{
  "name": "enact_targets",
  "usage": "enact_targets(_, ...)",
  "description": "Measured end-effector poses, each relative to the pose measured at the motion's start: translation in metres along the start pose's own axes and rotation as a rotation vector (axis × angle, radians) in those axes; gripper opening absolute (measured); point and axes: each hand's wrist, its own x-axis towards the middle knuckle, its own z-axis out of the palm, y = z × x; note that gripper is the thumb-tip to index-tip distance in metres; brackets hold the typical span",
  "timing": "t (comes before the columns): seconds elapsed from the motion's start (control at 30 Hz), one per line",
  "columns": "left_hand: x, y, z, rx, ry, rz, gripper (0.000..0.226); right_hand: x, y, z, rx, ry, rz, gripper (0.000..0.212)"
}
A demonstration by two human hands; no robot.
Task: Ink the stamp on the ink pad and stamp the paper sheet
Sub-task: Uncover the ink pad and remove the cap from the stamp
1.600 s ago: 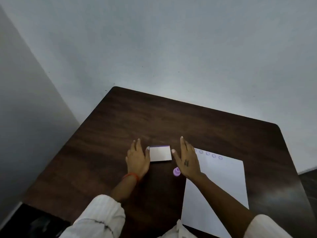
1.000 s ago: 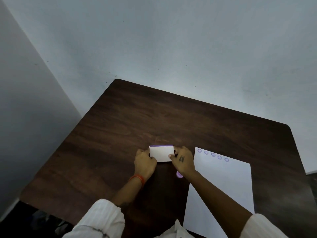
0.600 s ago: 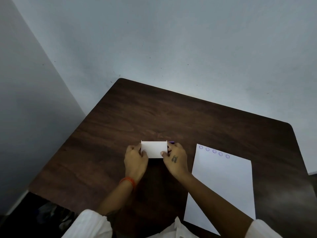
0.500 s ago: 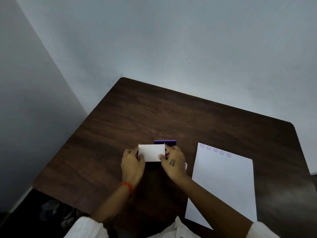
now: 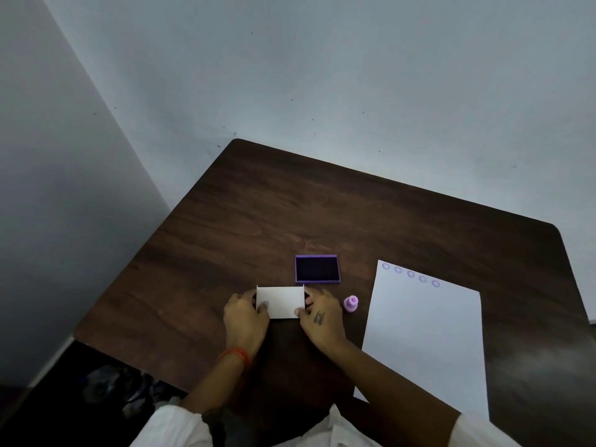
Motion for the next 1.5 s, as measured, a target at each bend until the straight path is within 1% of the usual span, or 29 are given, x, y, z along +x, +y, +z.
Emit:
enact_targets(0.1,0.003,-0.001,0.002,0.014,-0.022,-0.025,0.041,0.0,0.001,-0.001,0.016,0.0,0.002,0.042)
enact_targets(0.17,0.004,-0.001,0.003,0.032,-0.014,-0.009,0.045,0.001,0.0,-0.004,0.023,-0.017,0.005,0.039)
enact_targets(0.23,0.004,0.005,0.006,0.075,0.021,0.08,0.049,0.004,-0.003,-0.011,0.053,-0.016,-0.009,0.038)
enact_targets(0.3,0.002,0.018,0.01,0.053,0.029,0.227,0.051,0.008,-0.005,-0.024,0.093,0.033,-0.011,0.043)
enact_targets(0.4,-0.005,0.045,0.021,-0.057,-0.062,0.449,0.054,0.009,-0.001,-0.049,0.134,0.161,-0.031,0.048)
enact_targets(0.47,-0.01,0.058,0.032,-0.08,-0.135,0.525,0.057,0.008,0.008,-0.064,0.131,0.243,-0.049,0.047)
enact_targets(0.53,-0.013,0.065,0.045,-0.05,-0.196,0.556,0.06,0.006,0.02,-0.074,0.105,0.277,-0.027,0.046)
enact_targets(0.67,-0.016,0.068,0.066,-0.003,-0.315,0.548,0.06,-0.001,0.044,-0.074,0.097,0.237,0.078,0.05)
enact_targets(0.77,-0.016,0.066,0.078,0.019,-0.369,0.506,0.052,-0.006,0.056,-0.067,0.096,0.228,0.08,0.04)
enact_targets(0.87,-0.016,0.063,0.086,0.055,-0.374,0.501,0.037,-0.009,0.06,-0.063,0.133,0.2,0.057,0.029)
enact_targets(0.93,-0.017,0.063,0.09,0.065,-0.36,0.499,0.029,-0.009,0.062,-0.062,0.138,0.176,0.046,0.026)
enact_targets(1.1,-0.015,0.066,0.093,0.036,-0.353,0.482,0.024,-0.01,0.063,-0.064,0.151,0.159,0.039,0.021)
enact_targets(1.17,-0.014,0.068,0.09,-0.026,-0.343,0.492,0.021,-0.01,0.062,-0.069,0.193,0.185,0.027,0.018)
enact_targets(1.23,-0.014,0.069,0.085,-0.153,-0.324,0.471,0.017,-0.01,0.061,-0.075,0.295,0.218,0.044,0.016)
enact_targets(1.3,-0.014,0.07,0.079,-0.3,-0.357,0.435,0.017,-0.01,0.059,-0.081,0.406,0.22,0.082,0.015)
enact_targets(1.37,-0.014,0.071,0.074,-0.399,-0.399,0.412,0.019,-0.011,0.055,-0.086,0.532,0.181,0.139,0.012)
enact_targets(1.43,-0.014,0.071,0.07,-0.427,-0.399,0.415,0.02,-0.011,0.053,-0.089,0.622,0.145,0.184,0.011)
enact_targets(1.5,-0.014,0.071,0.068,-0.417,-0.392,0.43,0.019,-0.012,0.052,-0.09,0.642,0.135,0.199,0.015)
